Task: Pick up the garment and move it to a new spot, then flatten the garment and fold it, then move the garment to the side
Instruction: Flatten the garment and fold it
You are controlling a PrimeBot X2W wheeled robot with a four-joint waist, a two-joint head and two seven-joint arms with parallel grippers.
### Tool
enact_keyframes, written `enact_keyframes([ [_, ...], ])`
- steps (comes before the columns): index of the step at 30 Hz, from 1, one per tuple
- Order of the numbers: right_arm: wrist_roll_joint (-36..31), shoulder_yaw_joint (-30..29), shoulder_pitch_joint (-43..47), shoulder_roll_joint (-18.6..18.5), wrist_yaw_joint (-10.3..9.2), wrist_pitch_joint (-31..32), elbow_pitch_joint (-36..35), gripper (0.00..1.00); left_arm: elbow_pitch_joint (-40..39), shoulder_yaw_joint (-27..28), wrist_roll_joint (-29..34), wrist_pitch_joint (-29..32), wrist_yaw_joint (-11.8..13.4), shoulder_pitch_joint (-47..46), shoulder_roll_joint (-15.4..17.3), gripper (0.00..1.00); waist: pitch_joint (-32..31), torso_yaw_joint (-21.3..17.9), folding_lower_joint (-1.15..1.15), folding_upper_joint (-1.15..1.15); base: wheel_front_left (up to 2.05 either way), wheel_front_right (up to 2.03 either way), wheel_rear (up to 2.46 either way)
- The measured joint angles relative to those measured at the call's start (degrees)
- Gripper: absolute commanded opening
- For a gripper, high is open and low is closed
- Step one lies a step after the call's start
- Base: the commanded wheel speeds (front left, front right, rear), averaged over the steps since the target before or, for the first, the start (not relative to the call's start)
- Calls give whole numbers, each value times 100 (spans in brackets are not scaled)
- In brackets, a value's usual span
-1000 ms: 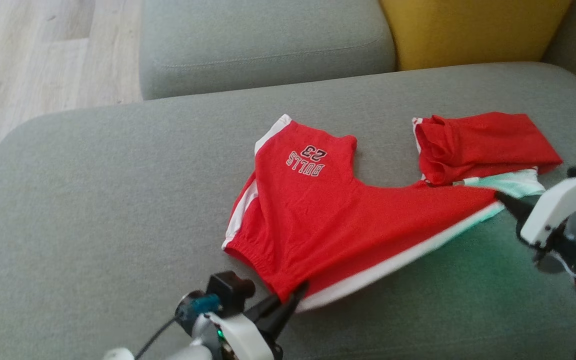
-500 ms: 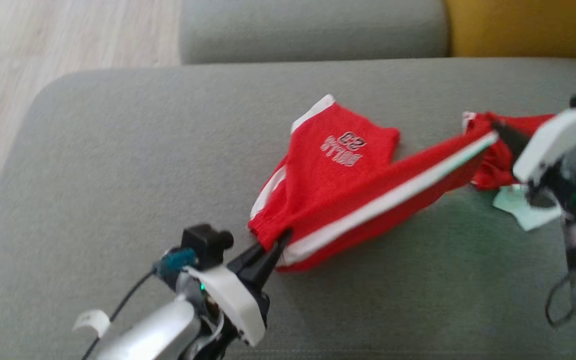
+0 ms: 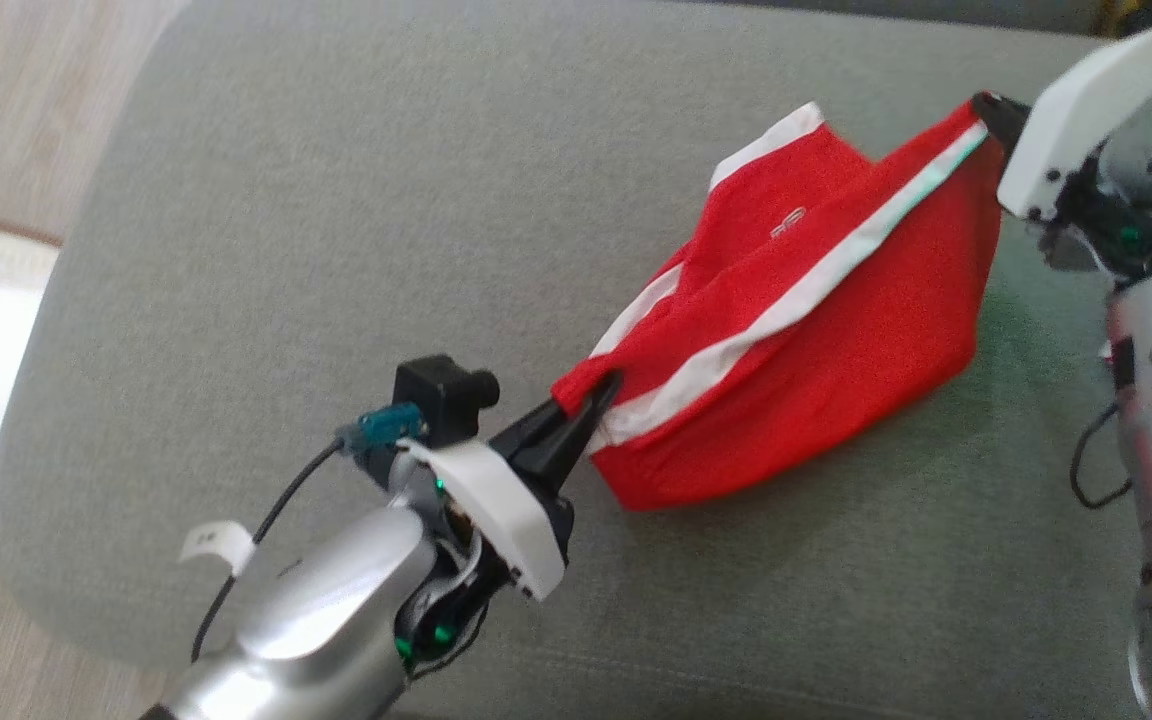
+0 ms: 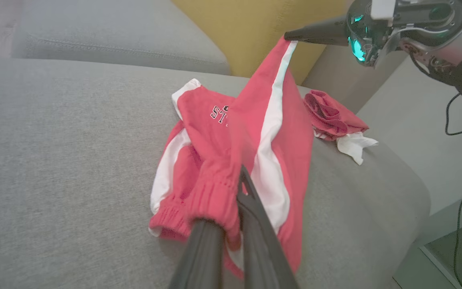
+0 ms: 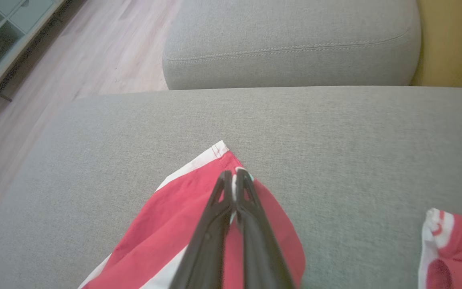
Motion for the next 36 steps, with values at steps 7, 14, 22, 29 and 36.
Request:
enact_keyframes([
  [7, -243, 194, -577, 11, 0, -282, 620, 0, 557, 113, 5, -221, -129, -369, -304, 0, 428, 349, 0, 0, 0, 0, 0],
  [14, -389, 333, -1087, -5, 0, -787, 1314, 0, 984, 174, 36, -347, -259, -521, -602, 0, 774, 613, 0, 0, 0, 0, 0],
  [22, -719, 466, -1433, -177, 0, -1544, 1950, 100, 1369, 348, 259, -401, -293, -704, -792, 100, 988, 717, 0, 0, 0, 0, 0],
  [29, -756, 547, -1507, -191, 0, -2061, 2403, 100, 1480, 656, 525, -401, -260, -708, -825, 100, 938, 593, 0, 0, 0, 0, 0],
  [36, -506, 761, -1487, -180, 0, -2516, 2491, 100, 1533, 888, 702, -401, -243, -623, -780, 100, 723, 402, 0, 0, 0, 0, 0],
])
